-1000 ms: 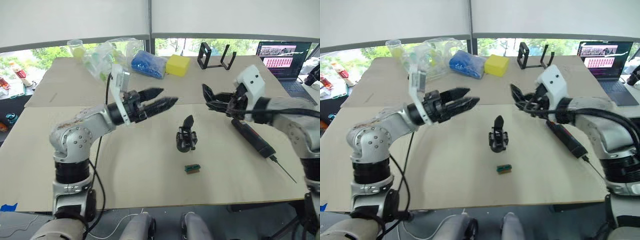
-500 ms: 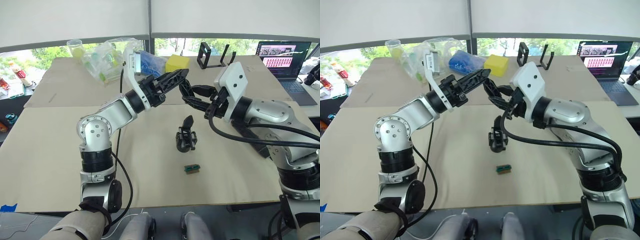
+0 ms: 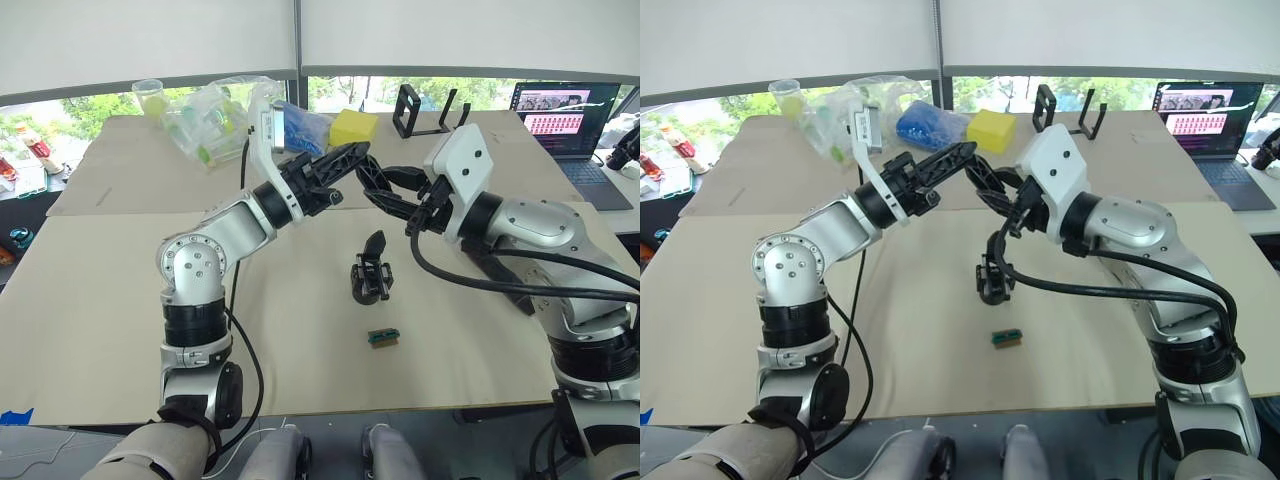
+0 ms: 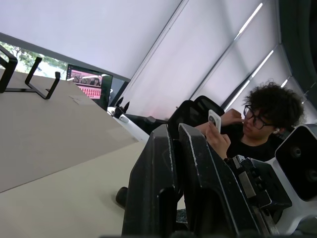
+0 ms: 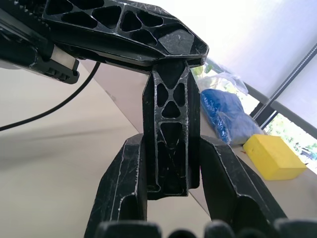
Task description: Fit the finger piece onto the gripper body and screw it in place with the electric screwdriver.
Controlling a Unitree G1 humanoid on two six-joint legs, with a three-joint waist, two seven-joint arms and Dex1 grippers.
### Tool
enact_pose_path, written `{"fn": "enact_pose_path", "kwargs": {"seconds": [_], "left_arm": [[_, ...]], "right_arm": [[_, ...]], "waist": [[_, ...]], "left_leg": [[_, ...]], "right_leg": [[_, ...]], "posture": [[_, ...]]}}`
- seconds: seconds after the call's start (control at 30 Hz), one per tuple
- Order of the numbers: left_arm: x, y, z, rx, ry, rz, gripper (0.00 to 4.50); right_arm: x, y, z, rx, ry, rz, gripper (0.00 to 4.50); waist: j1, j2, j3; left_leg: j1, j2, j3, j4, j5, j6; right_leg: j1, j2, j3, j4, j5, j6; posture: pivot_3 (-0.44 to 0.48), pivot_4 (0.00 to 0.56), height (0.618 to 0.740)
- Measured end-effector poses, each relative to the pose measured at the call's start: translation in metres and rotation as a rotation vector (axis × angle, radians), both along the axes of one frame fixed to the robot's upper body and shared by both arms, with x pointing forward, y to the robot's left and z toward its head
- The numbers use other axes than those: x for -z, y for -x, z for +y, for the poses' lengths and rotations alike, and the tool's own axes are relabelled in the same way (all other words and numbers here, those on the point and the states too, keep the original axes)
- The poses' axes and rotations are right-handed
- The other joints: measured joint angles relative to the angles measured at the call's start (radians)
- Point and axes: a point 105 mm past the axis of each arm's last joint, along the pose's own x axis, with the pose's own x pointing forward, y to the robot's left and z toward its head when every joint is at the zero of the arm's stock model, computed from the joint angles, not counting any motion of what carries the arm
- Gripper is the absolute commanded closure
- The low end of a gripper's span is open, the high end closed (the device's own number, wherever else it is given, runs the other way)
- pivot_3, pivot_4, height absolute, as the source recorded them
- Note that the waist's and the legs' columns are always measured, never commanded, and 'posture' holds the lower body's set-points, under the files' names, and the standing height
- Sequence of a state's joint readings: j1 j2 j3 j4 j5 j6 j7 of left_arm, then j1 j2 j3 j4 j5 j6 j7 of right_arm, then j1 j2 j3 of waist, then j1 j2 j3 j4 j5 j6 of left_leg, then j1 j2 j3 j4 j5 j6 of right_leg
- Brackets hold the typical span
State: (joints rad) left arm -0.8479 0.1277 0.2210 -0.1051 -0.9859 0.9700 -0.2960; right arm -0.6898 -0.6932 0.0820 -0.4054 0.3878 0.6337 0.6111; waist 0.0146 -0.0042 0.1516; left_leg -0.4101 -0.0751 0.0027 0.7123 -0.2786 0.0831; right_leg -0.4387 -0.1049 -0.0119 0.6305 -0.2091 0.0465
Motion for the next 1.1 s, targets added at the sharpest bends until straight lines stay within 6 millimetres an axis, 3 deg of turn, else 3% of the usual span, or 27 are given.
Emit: {"fn": "enact_pose_path", "kwargs": {"seconds": [0.17,0.3,0.43,0.57,0.7,0.8,0.9,1.1], "left_arm": [[0.004,0.001,0.012,0.065,-0.124,-0.054,4.5],[0.001,0.026,0.019,0.301,-0.275,-0.181,4.5],[0.002,0.043,0.022,0.501,-0.347,-0.214,4.5],[0.008,0.041,0.018,0.577,-0.386,-0.199,4.5],[0.009,0.038,0.016,0.594,-0.387,-0.191,4.5],[0.009,0.037,0.013,0.597,-0.377,-0.186,4.5],[0.01,0.036,0.013,0.59,-0.384,-0.185,4.5],[0.009,0.036,0.012,0.591,-0.377,-0.187,4.5]], "right_arm": [[-0.011,0.016,-0.001,-0.141,-0.012,0.063,0.66],[-0.029,0.031,-0.01,-0.36,-0.153,0.361,0.66],[-0.029,0.039,-0.014,-0.477,-0.226,0.628,0.66],[-0.014,0.036,-0.01,-0.494,-0.244,0.784,0.66],[-0.007,0.036,0.002,-0.519,-0.235,0.825,0.66],[-0.002,0.036,0.01,-0.529,-0.231,0.835,1.43],[0.002,0.035,0.016,-0.523,-0.216,0.84,2.49],[0.004,0.034,0.017,-0.511,-0.202,0.834,2.49]], "waist": [[-0.007,0.0,0.0],[-0.01,0.0,0.0],[-0.007,0.0,0.0],[-0.005,0.0,0.0],[-0.006,0.0,0.0],[-0.005,0.0,0.0],[-0.005,0.0,0.0],[-0.006,0.0,0.0]], "left_leg": [[0.0,0.0,0.0,-0.002,0.0,0.0],[0.001,0.0,0.0,-0.002,0.0,0.0],[0.001,0.0,0.0,-0.002,-0.001,0.001],[0.0,0.0,0.0,-0.002,-0.001,0.002],[-0.001,0.0,0.0,-0.002,-0.001,0.001],[-0.002,0.0,0.0,-0.002,-0.001,0.001],[-0.002,0.0,0.0,-0.002,-0.001,0.001],[-0.002,0.0,0.0,-0.002,-0.001,0.001]], "right_leg": [[0.0,0.001,0.0,0.0,0.0,0.0],[0.001,0.001,0.0,-0.002,0.0,-0.001],[0.002,-0.001,0.0,-0.003,-0.001,-0.001],[0.001,-0.002,0.0,-0.002,-0.001,-0.001],[-0.001,-0.002,0.0,0.0,0.0,-0.001],[-0.001,-0.002,0.0,0.0,0.0,-0.001],[-0.001,-0.002,0.0,0.0,0.0,-0.001],[-0.001,-0.002,0.0,0.0,0.0,-0.001]], "posture": [[0.0,0.15,0.74],[0.0,0.15,0.74],[0.0,0.15,0.74],[0.0,0.15,0.74],[0.0,0.15,0.74],[0.0,0.15,0.74],[0.0,0.15,0.74],[0.0,0.15,0.74]]}}
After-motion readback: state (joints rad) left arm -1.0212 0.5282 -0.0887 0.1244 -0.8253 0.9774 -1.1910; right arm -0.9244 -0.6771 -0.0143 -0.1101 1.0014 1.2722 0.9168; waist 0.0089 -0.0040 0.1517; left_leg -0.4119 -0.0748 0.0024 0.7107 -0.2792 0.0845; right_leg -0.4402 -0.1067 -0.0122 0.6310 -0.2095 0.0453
